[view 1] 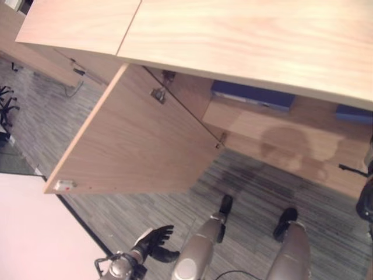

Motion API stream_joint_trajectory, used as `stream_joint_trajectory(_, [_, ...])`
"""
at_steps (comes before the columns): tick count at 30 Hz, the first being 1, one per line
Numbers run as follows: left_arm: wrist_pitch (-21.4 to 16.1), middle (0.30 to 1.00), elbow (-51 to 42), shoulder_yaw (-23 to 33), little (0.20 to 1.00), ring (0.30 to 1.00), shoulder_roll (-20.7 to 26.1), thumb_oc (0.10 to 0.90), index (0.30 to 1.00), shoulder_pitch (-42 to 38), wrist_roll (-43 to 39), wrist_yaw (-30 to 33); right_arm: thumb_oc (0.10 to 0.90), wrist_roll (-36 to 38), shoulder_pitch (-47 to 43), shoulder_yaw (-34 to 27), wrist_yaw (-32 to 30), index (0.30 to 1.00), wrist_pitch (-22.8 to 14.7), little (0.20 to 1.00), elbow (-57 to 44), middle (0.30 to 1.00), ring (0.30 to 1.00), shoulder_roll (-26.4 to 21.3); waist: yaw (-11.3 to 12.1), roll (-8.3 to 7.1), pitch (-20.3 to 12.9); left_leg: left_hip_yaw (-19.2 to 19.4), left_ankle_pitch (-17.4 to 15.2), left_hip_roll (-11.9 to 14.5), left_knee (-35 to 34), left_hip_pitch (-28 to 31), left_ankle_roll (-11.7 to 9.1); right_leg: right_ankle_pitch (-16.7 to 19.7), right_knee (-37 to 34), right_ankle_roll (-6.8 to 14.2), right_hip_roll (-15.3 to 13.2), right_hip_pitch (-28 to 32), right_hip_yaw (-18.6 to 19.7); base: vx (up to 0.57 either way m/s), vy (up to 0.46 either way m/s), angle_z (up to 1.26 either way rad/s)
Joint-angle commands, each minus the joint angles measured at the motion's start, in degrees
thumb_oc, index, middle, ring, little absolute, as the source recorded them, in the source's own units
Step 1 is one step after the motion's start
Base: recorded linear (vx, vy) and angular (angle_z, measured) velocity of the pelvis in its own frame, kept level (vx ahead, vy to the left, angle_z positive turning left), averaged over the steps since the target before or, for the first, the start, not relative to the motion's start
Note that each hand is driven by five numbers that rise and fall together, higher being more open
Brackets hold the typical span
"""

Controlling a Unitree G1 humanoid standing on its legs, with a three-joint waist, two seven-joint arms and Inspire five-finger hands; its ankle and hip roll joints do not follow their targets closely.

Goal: Put the empty folder in the office cabinet

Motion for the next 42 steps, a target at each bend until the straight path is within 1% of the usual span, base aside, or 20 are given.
stream_joint_trajectory(1, [0.1,0.9,2.0,0.4,0.9,0.9,3.1,0.8,0.9,-0.3,0.1,3.7,0.8,-9.8,-4.7,5.9,-5.3,0.9,5.9,0.9,1.0,0.9,0.9,-11.5,-0.3,-0.72,-0.8,-1.9,-9.5,4.4,0.8,5.3,-2.4,-6.3,1.6,6.5,-0.8,6.6,1.8,0.04,-0.019,0.03])
stream_joint_trajectory(4, [0.8,0.9,3.6,-0.4,0.9,0.9,1.8,0.8,0.9,-4.5,2.5,6.9,0.8,-13.1,-7.6,7.6,-9.5,0.9,10.0,0.9,4.2,0.9,0.9,-9.4,-1.5,-1.83,-0.6,-1.7,-9.1,5.1,-1.0,6.8,-2.3,-5.7,0.4,6.3,-0.3,7.5,1.6,0.04,-0.01,0.01])
stream_joint_trajectory(5, [0.9,0.9,4.4,-0.7,0.9,0.9,1.3,0.8,0.9,-5.3,2.9,7.7,0.8,-13.7,-8.3,8.2,-10.3,0.9,10.9,0.9,4.7,0.9,0.9,-8.4,-1.9,-2.32,-0.9,-1.7,-9.1,5.3,-1.4,7.3,-2.2,-5.5,0.1,6.3,-0.2,7.7,1.6,0.03,0.008,-0.03])
stream_joint_trajectory(6, [0.8,0.9,4.6,-0.6,0.9,0.9,1.1,0.8,0.9,-5.4,2.9,7.9,0.8,-13.7,-8.6,8.4,-10.5,0.9,11.0,0.9,4.8,0.9,0.9,-8.4,-2.0,-2.26,-0.7,-1.7,-9.1,5.3,-1.6,7.4,-2.2,-5.5,0.0,6.3,-0.2,7.7,1.6,0.03,0.009,-0.09])
stream_joint_trajectory(7, [1.2,0.9,6.0,-1.1,0.9,0.9,-0.1,0.8,0.9,-6.9,2.9,9.0,0.8,-17.0,-10.2,10.4,-11.8,0.9,13.3,0.9,6.0,0.9,0.9,-7.8,-2.5,-2.99,-1.0,-1.5,-8.9,5.5,-2.6,8.4,-2.2,-5.0,-1.0,6.2,-0.1,8.5,1.6,0.02,0.006,-0.11])
stream_joint_trajectory(8, [1.4,0.9,6.7,-1.2,0.9,0.9,-0.9,0.8,0.9,-7.6,2.6,9.6,0.8,-18.0,-10.3,11.1,-12.3,0.9,14.2,0.9,6.7,0.9,0.9,-7.2,-2.8,-3.43,-1.2,-1.5,-8.8,5.6,-3.1,8.8,-2.1,-4.9,-1.4,6.2,0.0,8.9,1.6,0.03,0.013,-0.1])
stream_joint_trajectory(11, [1.5,0.9,7.7,-1.8,0.9,0.9,-2.3,0.8,0.9,-8.2,2.4,10.4,0.8,-20.5,-11.0,12.4,-13.7,0.9,16.1,0.9,9.6,0.9,0.9,-6.6,-3.3,-3.69,-1.5,-1.5,-8.3,5.8,-4.8,10.6,-2.0,-4.4,-2.8,6.1,0.3,10.5,1.5,0.02,0.015,-0.09])
stream_joint_trajectory(14, [1.6,0.9,8.0,-2.2,0.9,0.9,-3.2,0.8,0.9,-7.9,2.3,11.1,0.8,-20.4,-10.4,11.9,-15.6,0.9,15.9,0.9,10.6,0.9,0.9,-5.4,-3.4,-3.7,-1.7,-1.6,-7.6,6.2,-6.7,12.3,-1.9,-3.7,-4.4,6.1,0.5,12.1,0.8,0.01,0.028,-0.08])
stream_joint_trajectory(17, [1.8,0.9,8.7,-3.1,0.9,0.9,-5.4,0.8,0.9,-8.5,0.8,12.6,0.8,-22.0,-8.1,9.8,-20.3,0.9,14.4,0.9,8.7,0.9,0.9,-1.7,-3.5,-3.27,-2.3,-2.0,-5.9,6.7,-10.5,14.8,-1.6,-2.0,-7.9,6.5,0.8,14.5,-0.4,-0.04,0.051,0.02])
stream_joint_trajectory(22, [1.7,0.9,7.5,-3.2,0.9,0.9,-5.3,0.8,0.9,-7.5,0.3,12.1,0.8,-21.9,-6.0,8.8,-19.4,0.9,14.7,0.9,8.6,0.9,0.9,-0.3,-3.0,-2.78,-2.4,-2.2,-5.3,6.9,-11.5,15.4,-1.4,-1.1,-8.7,6.8,0.8,15.3,-0.8,-0.02,0.018,0.03])
stream_joint_trajectory(26, [2.1,0.9,6.1,-2.9,0.9,0.9,-4.9,0.8,0.9,-6.7,0.3,11.2,0.8,-19.2,-3.2,7.0,-18.8,0.9,12.8,0.9,6.3,0.9,0.9,1.7,-2.7,-2.97,-2.5,-2.2,-4.8,7.2,-12.6,16.1,-1.3,-0.6,-10.0,6.9,1.2,16.2,-1.1,0.0,0.0,0.0])
stream_joint_trajectory(29, [2.3,0.9,5.7,-2.1,0.9,0.9,-5.2,0.8,0.9,-6.7,-0.5,11.2,0.8,-18.1,-1.9,6.7,-18.7,0.9,10.2,0.9,3.0,0.9,0.9,5.9,-2.7,-3.51,-2.7,-1.9,-4.4,7.7,-14.1,16.8,-1.4,0.2,-11.2,7.2,1.6,16.4,-1.3,0.01,0.004,-0.05])
stream_joint_trajectory(30, [2.5,0.9,5.5,-1.7,0.9,0.9,-5.4,0.8,0.9,-6.7,-0.8,11.4,0.8,-18.5,-1.4,6.6,-19.0,0.9,9.3,0.9,1.3,0.9,0.9,8.0,-2.9,-3.78,-2.7,-1.8,-4.1,8.0,-14.8,17.0,-1.3,0.7,-11.9,7.3,1.9,16.5,-1.3,-0.01,0.008,-0.11])
stream_joint_trajectory(31, [2.9,0.9,5.1,-1.2,0.9,0.9,-6.0,0.8,0.9,-7.2,-2.0,12.0,0.8,-18.8,-0.1,6.6,-19.5,0.9,7.5,0.9,-1.8,0.9,0.9,11.9,-3.3,-4.11,-2.8,-1.7,-3.4,8.4,-15.8,17.2,-1.2,1.7,-12.8,7.2,2.3,16.4,-1.3,0.01,-0.002,-0.1])
stream_joint_trajectory(32, [3.0,0.9,5.1,-1.1,0.9,0.9,-5.9,0.8,0.9,-7.1,-2.1,12.0,0.8,-18.8,0.1,6.6,-19.7,0.9,7.5,0.9,-2.0,0.9,0.9,12.1,-3.3,-4.2,-2.8,-1.6,-3.7,8.5,-15.9,17.5,-1.3,1.1,-12.6,7.2,2.3,16.5,-1.3,0.01,-0.002,-0.15])
stream_joint_trajectory(34, [3.6,0.9,5.2,0.0,0.9,0.9,-6.9,0.8,0.9,-8.4,-4.4,13.3,0.8,-19.5,2.3,7.2,-20.7,0.9,4.3,0.9,-8.0,0.9,0.9,18.0,-4.3,-4.73,-2.7,-1.5,-2.8,8.9,-17.0,17.5,-1.2,2.5,-13.8,7.2,3.0,16.2,-1.0,-0.01,0.012,-0.2])
stream_joint_trajectory(37, [5.6,0.9,4.9,1.2,0.9,0.9,-9.5,0.8,0.9,-11.0,-7.5,15.5,0.8,-24.3,11.6,10.1,-23.7,0.9,-1.9,0.9,-29.2,0.9,0.9,29.6,-6.7,-6.01,-2.3,-0.5,-2.1,9.7,-19.0,18.2,-1.2,3.5,-15.1,7.0,3.9,15.3,-0.4,-0.01,0.021,-0.24])
stream_joint_trajectory(40, [6.1,0.9,6.6,1.3,0.9,0.9,-10.7,0.8,0.9,-13.6,-8.3,16.4,0.8,-25.5,14.5,11.2,-24.1,0.9,-2.3,0.9,-33.8,0.9,0.9,31.6,-7.8,-6.57,-2.4,-0.2,-2.0,9.8,-19.4,18.5,-1.3,3.7,-15.0,6.9,4.1,14.8,-0.3,0.02,0.016,-0.22])
stream_joint_trajectory(41, [6.2,0.9,8.0,1.6,0.9,0.9,-12.1,0.8,0.9,-15.8,-8.6,17.4,0.8,-26.5,16.5,12.0,-24.2,0.9,-2.5,0.9,-36.1,0.9,0.9,32.8,-8.6,-6.99,-2.1,0.1,-2.5,9.8,-19.5,19.1,-1.5,3.0,-14.3,6.9,3.9,14.7,0.0,0.04,0.017,-0.09])
stream_joint_trajectory(42, [6.4,0.9,9.9,2.1,0.9,0.9,-13.4,0.8,0.9,-18.4,-9.8,18.4,0.8,-26.4,17.4,12.0,-23.6,0.9,-2.3,0.9,-36.2,0.9,0.9,33.8,-9.2,-7.19,-2.0,0.2,-2.0,9.8,-19.6,19.0,-1.5,3.7,-14.6,6.9,3.9,14.5,0.2,0.05,0.008,-0.03])
